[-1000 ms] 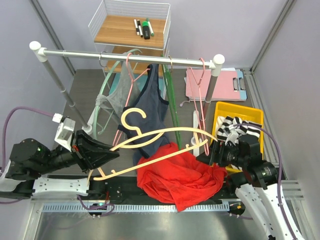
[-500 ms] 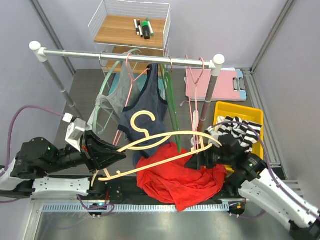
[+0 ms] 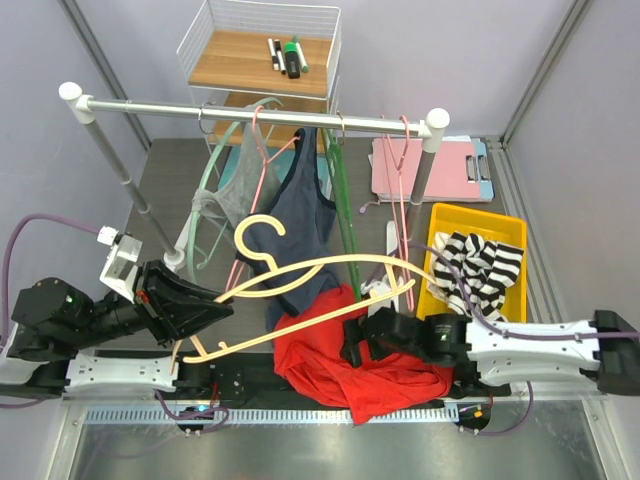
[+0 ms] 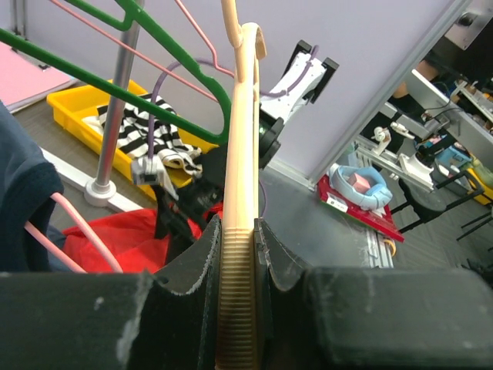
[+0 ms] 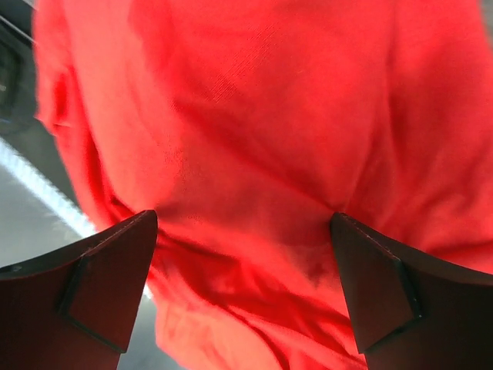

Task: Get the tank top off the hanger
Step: Pick up the tank top from the corner of the board.

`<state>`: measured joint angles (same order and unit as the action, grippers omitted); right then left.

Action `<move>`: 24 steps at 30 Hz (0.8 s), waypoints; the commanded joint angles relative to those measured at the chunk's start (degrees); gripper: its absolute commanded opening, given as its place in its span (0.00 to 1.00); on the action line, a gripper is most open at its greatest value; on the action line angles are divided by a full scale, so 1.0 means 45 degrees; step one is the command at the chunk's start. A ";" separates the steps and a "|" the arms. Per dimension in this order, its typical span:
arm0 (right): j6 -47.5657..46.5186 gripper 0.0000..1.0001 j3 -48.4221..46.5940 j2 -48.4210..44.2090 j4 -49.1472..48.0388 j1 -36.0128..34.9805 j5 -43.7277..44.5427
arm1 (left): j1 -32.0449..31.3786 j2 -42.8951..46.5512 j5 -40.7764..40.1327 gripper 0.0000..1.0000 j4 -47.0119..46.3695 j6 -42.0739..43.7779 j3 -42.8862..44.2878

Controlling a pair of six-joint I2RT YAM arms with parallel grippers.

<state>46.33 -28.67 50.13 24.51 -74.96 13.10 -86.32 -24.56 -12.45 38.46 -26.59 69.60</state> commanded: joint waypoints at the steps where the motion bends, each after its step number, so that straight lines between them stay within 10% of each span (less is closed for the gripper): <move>1: 0.0330 1.00 -0.0602 0.2037 -0.1618 -0.1329 0.2419 | 0.0023 0.0183 -0.0203 0.00 -0.0421 -0.0185 0.0060; 9: 0.0760 0.93 0.0002 0.3430 -0.2439 -0.1546 0.2693 | 0.0042 0.0320 -0.0242 0.00 -0.0187 -0.0146 0.0255; 19: 0.1150 0.14 0.1253 0.0349 -0.2832 -0.1546 0.3103 | 0.0023 0.0359 -0.0320 0.00 -0.0128 -0.0185 0.0216; 24: 0.1248 0.01 0.0590 -0.2324 -0.0841 -0.1565 0.3649 | 0.0023 0.0379 -0.0378 0.00 -0.0128 -0.0185 0.0236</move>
<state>50.89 -22.68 47.81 15.94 -81.65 23.90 -86.32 -23.44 -13.08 39.79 -26.85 69.60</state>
